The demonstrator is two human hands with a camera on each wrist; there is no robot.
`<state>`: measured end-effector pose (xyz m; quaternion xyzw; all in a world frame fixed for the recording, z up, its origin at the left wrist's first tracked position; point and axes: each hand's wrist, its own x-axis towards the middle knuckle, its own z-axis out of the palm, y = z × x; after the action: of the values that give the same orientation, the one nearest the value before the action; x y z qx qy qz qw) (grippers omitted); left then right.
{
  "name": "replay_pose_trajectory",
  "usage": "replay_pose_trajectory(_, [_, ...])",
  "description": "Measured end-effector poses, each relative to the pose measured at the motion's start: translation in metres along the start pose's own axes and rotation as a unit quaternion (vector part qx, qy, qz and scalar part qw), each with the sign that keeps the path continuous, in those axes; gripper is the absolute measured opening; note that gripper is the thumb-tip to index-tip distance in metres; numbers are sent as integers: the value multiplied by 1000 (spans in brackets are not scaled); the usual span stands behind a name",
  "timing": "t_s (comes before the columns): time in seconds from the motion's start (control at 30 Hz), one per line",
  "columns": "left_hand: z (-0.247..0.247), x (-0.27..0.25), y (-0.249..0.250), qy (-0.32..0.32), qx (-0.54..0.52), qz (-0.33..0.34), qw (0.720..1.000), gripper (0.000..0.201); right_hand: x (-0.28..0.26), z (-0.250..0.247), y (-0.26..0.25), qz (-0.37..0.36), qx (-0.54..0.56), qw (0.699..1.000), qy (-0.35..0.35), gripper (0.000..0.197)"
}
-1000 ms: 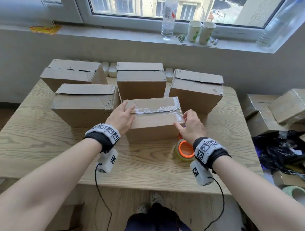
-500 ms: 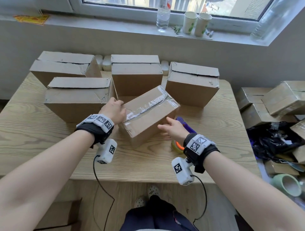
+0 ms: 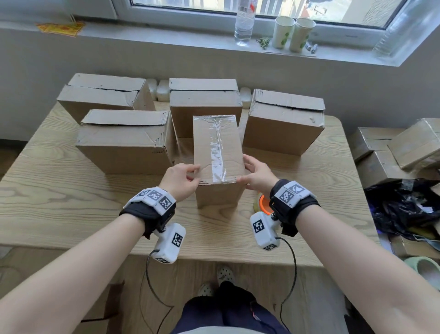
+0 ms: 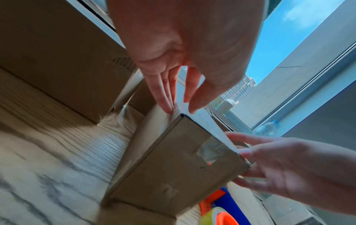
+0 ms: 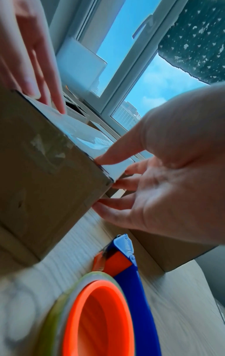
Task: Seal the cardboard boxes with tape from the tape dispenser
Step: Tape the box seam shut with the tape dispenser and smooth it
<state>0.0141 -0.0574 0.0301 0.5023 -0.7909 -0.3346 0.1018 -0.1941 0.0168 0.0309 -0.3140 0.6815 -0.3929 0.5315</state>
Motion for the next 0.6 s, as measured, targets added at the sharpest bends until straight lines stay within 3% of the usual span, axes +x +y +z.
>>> replay_pose_trajectory(0.13, [9,0,4,10,-9,11,1000,43,9,-12,0,-8,-20,1000,10,72])
replay_pose_trajectory(0.27, [16,-1,2,21,100,101,990,58,10,-29,17,-20,-92,992,83,32])
replay_pose_trajectory(0.33, [22,-1,4,-24,199,171,965,57,9,-40,34,-20,-166,980,111,35])
replay_pose_trajectory(0.43, [35,5,8,-79,293,198,932,56,6,-50,63,25,-350,930,114,38])
replay_pose_trajectory(0.6, [47,14,1,-58,329,212,918,70,5,-43,102,120,-436,887,94,44])
